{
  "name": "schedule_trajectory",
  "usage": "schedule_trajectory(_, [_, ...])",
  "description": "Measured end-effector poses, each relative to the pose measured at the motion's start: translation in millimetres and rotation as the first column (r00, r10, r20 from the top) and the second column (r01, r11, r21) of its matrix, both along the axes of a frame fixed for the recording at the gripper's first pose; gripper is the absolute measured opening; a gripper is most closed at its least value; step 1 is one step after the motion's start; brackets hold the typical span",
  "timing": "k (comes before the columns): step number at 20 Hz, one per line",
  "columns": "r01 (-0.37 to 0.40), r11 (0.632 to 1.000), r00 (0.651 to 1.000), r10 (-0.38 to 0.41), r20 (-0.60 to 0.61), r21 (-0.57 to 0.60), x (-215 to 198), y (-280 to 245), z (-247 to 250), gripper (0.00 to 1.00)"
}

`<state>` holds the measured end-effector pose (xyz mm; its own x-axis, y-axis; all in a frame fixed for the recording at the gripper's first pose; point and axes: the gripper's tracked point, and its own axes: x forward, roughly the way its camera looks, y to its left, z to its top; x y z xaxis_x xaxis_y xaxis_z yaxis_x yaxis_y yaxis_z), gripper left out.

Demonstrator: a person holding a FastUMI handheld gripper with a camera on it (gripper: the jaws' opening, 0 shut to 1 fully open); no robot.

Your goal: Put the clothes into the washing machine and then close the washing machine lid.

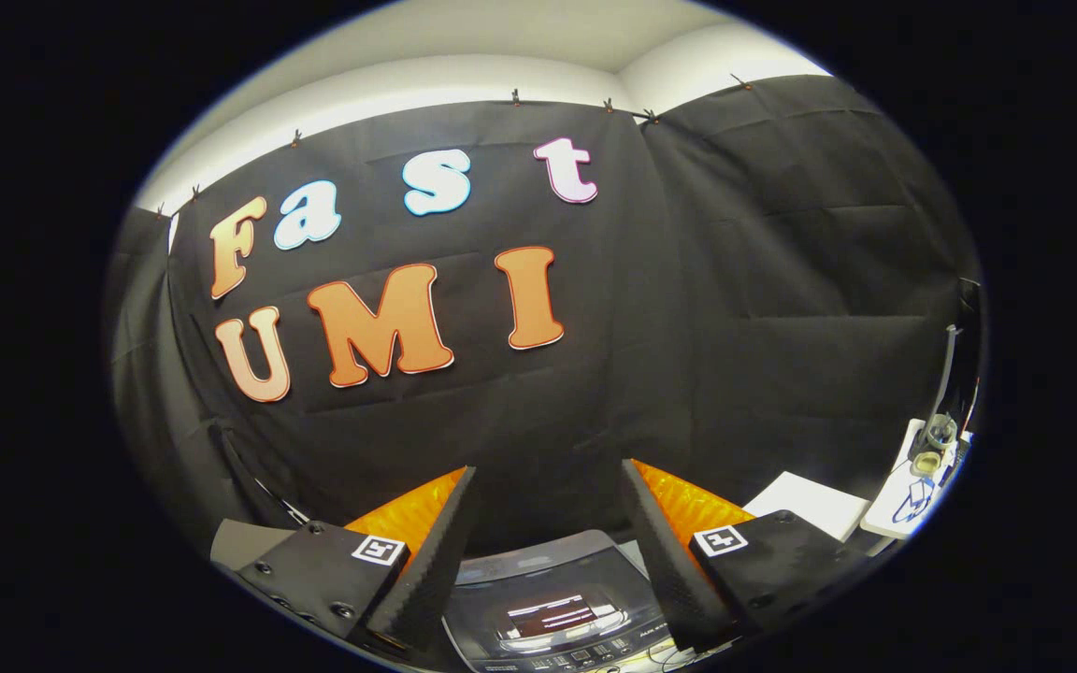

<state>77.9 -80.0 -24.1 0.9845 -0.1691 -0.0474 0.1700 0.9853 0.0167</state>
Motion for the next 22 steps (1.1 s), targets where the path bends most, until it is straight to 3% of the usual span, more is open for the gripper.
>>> schedule_trajectory(22, [0.008,1.0,1.0,-0.008,0.013,0.008,-10,-22,3,0.97])
